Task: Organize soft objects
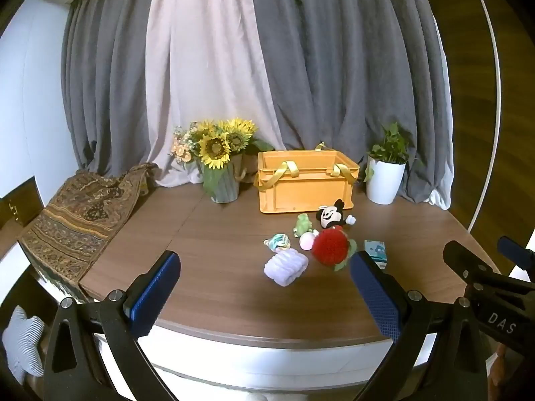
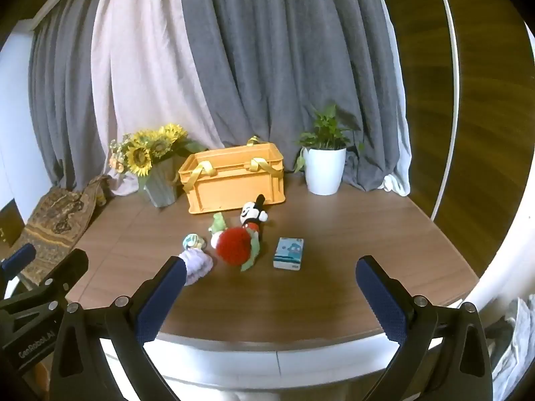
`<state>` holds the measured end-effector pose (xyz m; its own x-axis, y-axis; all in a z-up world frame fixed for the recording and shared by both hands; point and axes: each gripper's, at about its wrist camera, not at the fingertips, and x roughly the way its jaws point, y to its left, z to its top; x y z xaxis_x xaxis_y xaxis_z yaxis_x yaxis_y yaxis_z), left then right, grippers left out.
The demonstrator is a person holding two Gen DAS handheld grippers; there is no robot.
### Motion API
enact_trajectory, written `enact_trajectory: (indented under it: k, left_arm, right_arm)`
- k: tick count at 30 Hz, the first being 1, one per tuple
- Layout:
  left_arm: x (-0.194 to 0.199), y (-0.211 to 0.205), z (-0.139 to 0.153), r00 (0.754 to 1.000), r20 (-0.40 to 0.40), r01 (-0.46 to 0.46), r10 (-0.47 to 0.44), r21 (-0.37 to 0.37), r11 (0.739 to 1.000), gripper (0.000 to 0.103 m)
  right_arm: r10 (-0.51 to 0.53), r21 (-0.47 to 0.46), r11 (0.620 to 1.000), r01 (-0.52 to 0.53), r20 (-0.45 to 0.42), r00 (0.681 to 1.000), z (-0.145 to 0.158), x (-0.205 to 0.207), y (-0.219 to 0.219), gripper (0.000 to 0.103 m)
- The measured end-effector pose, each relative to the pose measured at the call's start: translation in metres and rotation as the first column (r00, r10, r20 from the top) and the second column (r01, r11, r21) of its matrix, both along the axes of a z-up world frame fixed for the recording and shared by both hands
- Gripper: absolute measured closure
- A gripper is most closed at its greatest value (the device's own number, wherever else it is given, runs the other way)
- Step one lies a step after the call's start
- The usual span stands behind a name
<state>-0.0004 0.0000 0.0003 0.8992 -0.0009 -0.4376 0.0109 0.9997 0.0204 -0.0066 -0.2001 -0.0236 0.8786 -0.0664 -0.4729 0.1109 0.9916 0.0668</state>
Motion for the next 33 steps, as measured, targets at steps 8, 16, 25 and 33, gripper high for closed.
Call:
enact_trajectory:
  k: [8, 16, 25, 33]
  left_arm:
    - [-0.007, 0.001, 0.013, 1.0, 0.0, 0.019, -0.019, -0.012, 1.0, 0.0]
    - [-0.01, -0.007, 0.035, 1.0, 0.01, -0.002, 0.002, 0.007, 1.0, 0.0]
    - [-0.01, -0.01, 0.03, 1.0, 0.015, 0.002, -0.002, 0.001, 1.0, 0.0]
    - [-0.012, -0.01, 0.025, 1.0, 0.019, 0.004, -0.004, -0.001, 1.0, 0.0]
  right_arm:
    - [-0.002, 0.005, 1.0, 0.002, 0.009, 1.0, 0.002, -0.003, 0.002, 0.0]
    - [0.004, 0.022, 1.0, -0.004, 0.026, 1.0, 0.003, -0.007, -0.002, 0.0]
    - [-0.001, 0.022, 1.0, 0.0, 0.038, 0.999, 0.006, -0.011, -0.003, 0.0]
    - [0.0, 0.024, 1.0, -0.001, 0.04, 0.999, 0.003, -0.012, -0.003, 0.0]
